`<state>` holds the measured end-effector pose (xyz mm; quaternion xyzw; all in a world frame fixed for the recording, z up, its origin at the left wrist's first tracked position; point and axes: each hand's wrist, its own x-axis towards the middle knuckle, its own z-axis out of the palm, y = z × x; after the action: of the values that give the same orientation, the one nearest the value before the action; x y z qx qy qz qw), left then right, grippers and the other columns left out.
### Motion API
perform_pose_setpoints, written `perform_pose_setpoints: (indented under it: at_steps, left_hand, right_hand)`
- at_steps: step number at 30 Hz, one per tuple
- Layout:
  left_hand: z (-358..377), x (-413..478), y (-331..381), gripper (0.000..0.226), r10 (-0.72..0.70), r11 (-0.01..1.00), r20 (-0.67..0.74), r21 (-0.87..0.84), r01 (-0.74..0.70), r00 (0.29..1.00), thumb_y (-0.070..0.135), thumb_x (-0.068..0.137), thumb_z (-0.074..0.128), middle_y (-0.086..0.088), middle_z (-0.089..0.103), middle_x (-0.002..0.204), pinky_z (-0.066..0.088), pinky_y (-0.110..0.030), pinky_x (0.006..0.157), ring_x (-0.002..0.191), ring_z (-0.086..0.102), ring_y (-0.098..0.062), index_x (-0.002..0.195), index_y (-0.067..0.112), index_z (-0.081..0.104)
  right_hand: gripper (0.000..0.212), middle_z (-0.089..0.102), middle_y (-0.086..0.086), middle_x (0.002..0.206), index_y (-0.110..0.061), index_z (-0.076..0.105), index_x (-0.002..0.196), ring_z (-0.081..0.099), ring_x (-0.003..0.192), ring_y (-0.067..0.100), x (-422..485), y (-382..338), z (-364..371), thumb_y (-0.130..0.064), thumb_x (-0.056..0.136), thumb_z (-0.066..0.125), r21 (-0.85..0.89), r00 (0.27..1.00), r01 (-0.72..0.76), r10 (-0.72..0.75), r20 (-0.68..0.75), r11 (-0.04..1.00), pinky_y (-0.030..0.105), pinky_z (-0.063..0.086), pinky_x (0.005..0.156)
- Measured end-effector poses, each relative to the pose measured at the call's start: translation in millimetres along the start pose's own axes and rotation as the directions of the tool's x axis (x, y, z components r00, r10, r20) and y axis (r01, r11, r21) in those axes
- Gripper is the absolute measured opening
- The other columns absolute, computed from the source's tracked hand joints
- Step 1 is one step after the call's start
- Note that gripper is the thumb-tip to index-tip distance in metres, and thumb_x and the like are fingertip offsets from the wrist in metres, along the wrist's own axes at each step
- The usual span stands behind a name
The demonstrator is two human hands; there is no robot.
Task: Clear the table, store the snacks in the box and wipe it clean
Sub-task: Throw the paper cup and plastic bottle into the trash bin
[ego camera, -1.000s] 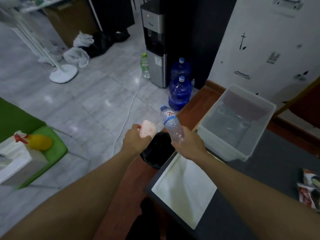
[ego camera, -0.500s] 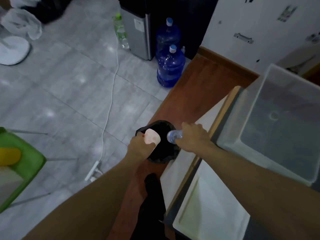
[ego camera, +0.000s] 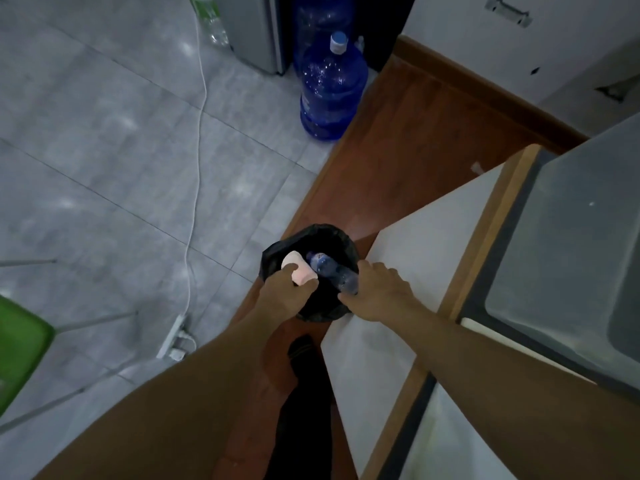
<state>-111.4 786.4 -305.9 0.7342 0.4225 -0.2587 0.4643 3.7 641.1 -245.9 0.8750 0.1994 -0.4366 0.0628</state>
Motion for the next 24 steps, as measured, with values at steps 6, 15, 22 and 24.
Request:
perform_pose_setpoints:
  at_steps: [6, 15, 22, 24]
  left_hand:
    - [-28, -11, 12, 0.044, 0.169, 0.976, 0.006, 0.141, -0.168, 0.986, 0.048, 0.093, 0.053, -0.006, 0.064, 0.114, 0.048, -0.033, 0.081, 0.1, 0.061, -0.021, 0.127, 0.019, 0.053]
    - [-84, -60, 80, 0.054, 0.35, 0.885, -0.061, 0.347, -0.309, 0.935, 0.045, 0.099, 0.045, -0.013, 0.05, 0.141, 0.038, -0.042, 0.107, 0.131, 0.045, -0.029, 0.141, 0.01, 0.046]
    - [-122, -99, 133, 0.064, 0.472, 0.792, -0.103, 0.485, -0.371, 0.875, 0.053, 0.1, 0.035, -0.008, 0.032, 0.158, 0.026, -0.043, 0.118, 0.144, 0.03, -0.026, 0.154, 0.02, 0.028]
    - [-130, -113, 149, 0.065, 0.509, 0.766, -0.113, 0.511, -0.389, 0.854, 0.055, 0.099, 0.034, -0.008, 0.03, 0.159, 0.025, -0.043, 0.118, 0.145, 0.029, -0.025, 0.154, 0.02, 0.026]
  right_hand:
    - [0.058, 0.05, 0.009, 0.133, -0.019, 0.044, 0.134, 0.05, 0.121, 0.032, -9, -2, -21, -0.055, 0.09, 0.056, 0.046, 0.996, 0.073, -0.07, -0.048, 0.996, 0.046, 0.045, 0.101]
    - [0.069, 0.049, 0.009, 0.144, -0.016, 0.04, 0.145, 0.045, 0.132, 0.032, -50, -7, -79, -0.062, 0.094, 0.048, 0.091, 0.953, 0.184, -0.155, -0.261, 0.979, 0.046, 0.036, 0.109]
    - [0.079, 0.029, 0.007, 0.161, -0.021, 0.029, 0.155, 0.02, 0.148, 0.033, -96, -9, -129, -0.07, 0.093, 0.035, 0.06, 0.916, 0.184, -0.149, -0.373, 0.981, 0.053, 0.011, 0.12]
    - [0.081, 0.024, 0.006, 0.163, -0.022, 0.026, 0.156, 0.015, 0.15, 0.034, -111, -5, -143, -0.072, 0.093, 0.032, 0.065, 0.906, 0.186, -0.145, -0.396, 0.98, 0.053, 0.008, 0.12]
